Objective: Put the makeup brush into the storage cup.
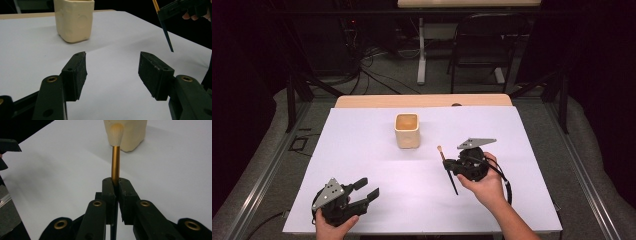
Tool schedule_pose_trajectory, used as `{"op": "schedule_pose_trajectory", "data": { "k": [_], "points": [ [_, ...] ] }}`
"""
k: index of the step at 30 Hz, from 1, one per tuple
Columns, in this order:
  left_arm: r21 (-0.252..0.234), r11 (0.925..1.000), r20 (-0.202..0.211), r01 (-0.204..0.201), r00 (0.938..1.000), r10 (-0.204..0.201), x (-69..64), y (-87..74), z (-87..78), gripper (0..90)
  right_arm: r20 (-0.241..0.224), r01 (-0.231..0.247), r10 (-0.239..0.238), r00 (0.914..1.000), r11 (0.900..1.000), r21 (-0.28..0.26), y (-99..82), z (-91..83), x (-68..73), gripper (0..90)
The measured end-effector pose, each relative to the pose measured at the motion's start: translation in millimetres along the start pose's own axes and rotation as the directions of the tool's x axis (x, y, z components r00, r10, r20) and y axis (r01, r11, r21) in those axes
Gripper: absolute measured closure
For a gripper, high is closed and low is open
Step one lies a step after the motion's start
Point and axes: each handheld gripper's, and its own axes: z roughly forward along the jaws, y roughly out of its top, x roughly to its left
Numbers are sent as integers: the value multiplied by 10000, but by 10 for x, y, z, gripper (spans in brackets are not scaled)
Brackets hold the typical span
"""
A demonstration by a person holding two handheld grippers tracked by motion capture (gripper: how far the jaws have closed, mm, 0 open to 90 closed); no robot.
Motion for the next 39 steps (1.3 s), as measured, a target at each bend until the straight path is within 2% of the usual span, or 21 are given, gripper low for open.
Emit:
{"op": "schedule_pose_trajectory", "data": {
  "k": [4, 8, 11, 12, 13, 19, 26, 28, 30, 33, 37, 39],
  "points": [
    [103, 9999, 82, -135, 9999, 134, -34, 2, 22, 397, 252, 284, -273, 9993, 9987, -420, -77, -19, 42, 837],
    [182, 9996, 120, -227, 9997, 225, -56, 0, 48, 403, 631, 826, -791, 9949, 9951, -547, -120, -31, 106, 837],
    [154, 9997, 162, -202, 9997, 199, -62, 10, 68, 405, 799, 1058, -989, 9919, 9905, -874, -120, -27, 147, 837],
    [28, 10000, 45, -56, 10000, 56, -73, 15, 87, 406, 796, 1062, -987, 9919, 9897, -962, -113, -25, 156, 837],
    [94, 9999, 157, -129, 9998, 128, -59, 33, 97, 407, 790, 1080, -996, 9919, 9879, -1110, -103, -18, 161, 837],
    [48, 10000, 80, 50, 10000, -50, -96, 153, 185, 419, 546, 1004, -930, 9942, 9832, -1528, -29, 23, 159, 837],
    [8, 9999, 26, 166, 9999, -166, -142, 262, 252, 438, 418, 715, -638, 9971, 9725, -2215, 70, -33, 132, 838],
    [-20, 9995, 37, 315, 9995, -315, -160, 292, 291, 448, 353, 711, -647, 9973, 9699, -2328, 88, -50, 128, 837],
    [43, 9996, 49, 289, 9996, -289, -177, 333, 328, 457, 346, 773, -709, 9969, 9659, -2472, 94, -60, 127, 837],
    [33, 9993, 39, 375, 9993, -375, -202, 374, 363, 462, 340, 908, -850, 9958, 9631, -2534, 98, -68, 136, 838],
    [104, 9997, -65, 243, 9997, -242, -247, 434, 397, 463, 286, 961, -919, 9954, 9615, -2573, 89, -59, 154, 837],
    [110, 9997, 32, 205, 9998, -206, -273, 465, 416, 463, 336, 975, -919, 9952, 9600, -2624, 87, -70, 167, 837]
  ]
}}
